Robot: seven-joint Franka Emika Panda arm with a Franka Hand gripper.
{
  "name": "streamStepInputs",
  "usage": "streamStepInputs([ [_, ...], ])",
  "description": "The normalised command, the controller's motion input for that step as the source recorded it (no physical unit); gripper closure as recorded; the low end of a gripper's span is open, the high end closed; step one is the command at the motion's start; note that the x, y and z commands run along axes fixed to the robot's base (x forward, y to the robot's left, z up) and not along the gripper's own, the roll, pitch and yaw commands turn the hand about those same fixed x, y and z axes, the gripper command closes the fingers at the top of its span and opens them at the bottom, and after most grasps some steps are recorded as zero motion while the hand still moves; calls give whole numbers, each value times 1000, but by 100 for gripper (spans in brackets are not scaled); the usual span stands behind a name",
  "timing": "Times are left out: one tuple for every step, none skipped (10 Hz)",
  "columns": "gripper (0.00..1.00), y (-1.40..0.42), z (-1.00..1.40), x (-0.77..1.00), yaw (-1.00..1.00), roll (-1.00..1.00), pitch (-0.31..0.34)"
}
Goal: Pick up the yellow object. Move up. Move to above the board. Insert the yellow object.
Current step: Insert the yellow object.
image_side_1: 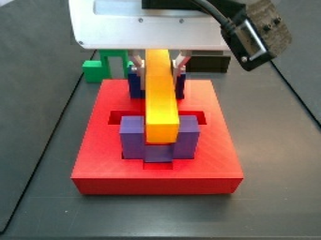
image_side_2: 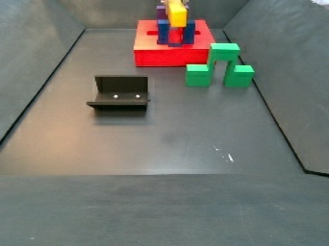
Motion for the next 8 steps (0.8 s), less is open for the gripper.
streamStepInputs([
  [100,0,-100,114,0,0,0],
  [100,0,-106,34,0,0,0],
  [100,0,-51,0,-23,-49,0],
  [100,0,-54,0,-43,-84,-6],
  [100,-23,-71,0,-49,-134,-30],
  [100,-31,-63,0,-54,-169,-49],
  [100,-26,-57,0,-51,-196,-71],
  [100,-20,-54,0,-51,-214,-74],
])
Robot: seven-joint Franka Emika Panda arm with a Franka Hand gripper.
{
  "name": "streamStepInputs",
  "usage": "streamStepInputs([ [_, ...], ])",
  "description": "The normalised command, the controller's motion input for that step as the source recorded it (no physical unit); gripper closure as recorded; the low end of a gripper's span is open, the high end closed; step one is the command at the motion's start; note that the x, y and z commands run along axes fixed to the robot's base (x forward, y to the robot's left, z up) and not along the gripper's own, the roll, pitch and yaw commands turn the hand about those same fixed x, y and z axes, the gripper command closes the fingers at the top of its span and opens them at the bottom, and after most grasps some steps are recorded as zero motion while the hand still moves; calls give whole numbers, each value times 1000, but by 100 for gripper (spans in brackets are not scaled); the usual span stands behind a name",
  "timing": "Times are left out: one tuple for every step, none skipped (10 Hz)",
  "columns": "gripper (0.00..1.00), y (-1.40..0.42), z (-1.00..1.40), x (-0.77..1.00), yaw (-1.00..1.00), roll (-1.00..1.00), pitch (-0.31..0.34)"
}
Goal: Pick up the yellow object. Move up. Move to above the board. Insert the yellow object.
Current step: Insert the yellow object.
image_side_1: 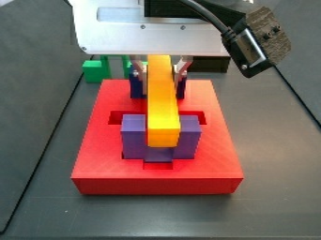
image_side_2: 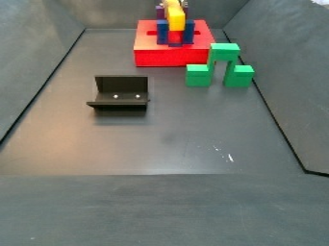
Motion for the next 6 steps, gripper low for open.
streamStepInputs([
  [100,-11,-69,0,-49,-229,-77],
  [100,-6,-77,0,-46,-223,-74],
  [100,0,-100,0,-43,-213,-74],
  [100,0,-97,0,-40,-204,-69],
  [100,0,-89,0,-29,-197,-60],
  [100,0,-109,0,-17,-161,-44],
])
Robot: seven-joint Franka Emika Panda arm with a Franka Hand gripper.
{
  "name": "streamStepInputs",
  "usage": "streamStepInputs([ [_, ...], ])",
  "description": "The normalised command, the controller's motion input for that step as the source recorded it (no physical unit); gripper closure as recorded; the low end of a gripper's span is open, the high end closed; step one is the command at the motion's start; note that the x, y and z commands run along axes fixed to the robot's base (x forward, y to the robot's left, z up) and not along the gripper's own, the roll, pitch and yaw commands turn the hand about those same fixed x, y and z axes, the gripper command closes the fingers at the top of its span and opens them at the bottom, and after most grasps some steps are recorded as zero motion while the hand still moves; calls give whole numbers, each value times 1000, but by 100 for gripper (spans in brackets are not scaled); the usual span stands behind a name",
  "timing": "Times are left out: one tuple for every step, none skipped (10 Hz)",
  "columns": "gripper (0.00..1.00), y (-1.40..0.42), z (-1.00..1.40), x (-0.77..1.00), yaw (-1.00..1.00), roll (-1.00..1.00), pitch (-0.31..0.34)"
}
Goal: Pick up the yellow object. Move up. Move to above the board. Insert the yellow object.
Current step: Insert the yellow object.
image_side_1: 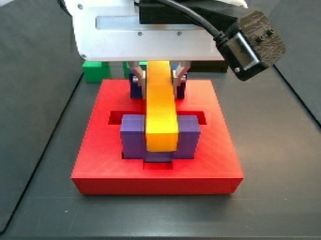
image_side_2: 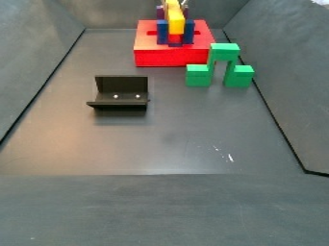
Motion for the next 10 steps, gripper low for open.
streamStepInputs([
  [100,0,-117,0,0,-111,-7],
  [100,-9,-146,34,0,0,0],
  [100,0,0,26,20,1,0],
  [100,0,-17,3,0,0,1],
  [100,0,-203,97,-74,-41,70],
  [100,0,-429,0,-291,-37,117],
  [100,0,-391,0,-326,0,170],
  [100,0,-266,0,-217,0,97],
  [100,0,-223,0,-157,0,50],
  [100,0,-160,0,-83,0,27],
])
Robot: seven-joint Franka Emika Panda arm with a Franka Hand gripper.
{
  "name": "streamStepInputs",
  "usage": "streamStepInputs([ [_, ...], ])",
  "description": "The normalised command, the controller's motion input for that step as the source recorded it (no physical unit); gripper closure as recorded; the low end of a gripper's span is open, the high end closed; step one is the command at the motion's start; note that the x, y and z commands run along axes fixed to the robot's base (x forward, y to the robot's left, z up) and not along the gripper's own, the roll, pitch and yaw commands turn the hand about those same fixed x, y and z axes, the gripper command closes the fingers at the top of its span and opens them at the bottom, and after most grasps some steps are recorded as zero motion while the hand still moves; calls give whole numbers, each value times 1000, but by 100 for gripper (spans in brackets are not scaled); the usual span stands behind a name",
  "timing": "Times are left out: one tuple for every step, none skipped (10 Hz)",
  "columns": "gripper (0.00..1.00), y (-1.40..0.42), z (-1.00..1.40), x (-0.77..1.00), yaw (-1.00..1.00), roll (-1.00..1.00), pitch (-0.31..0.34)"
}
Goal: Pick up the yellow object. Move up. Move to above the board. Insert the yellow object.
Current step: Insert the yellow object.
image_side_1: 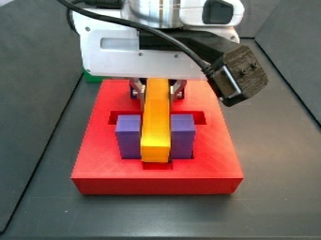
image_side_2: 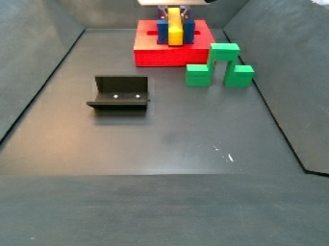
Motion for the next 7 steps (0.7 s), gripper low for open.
streamStepInputs([
  [100,0,-151,0,-37,0,4],
  [100,0,-157,0,0,0,13],
  [100,-43,-180,14,0,33,49],
  [100,0,-174,31,-6,37,76],
  [100,-163,-129,0,0,120,94],
  [100,-294,-137,80,-6,140,119],
  [100,-334,-126,111,-29,110,110],
])
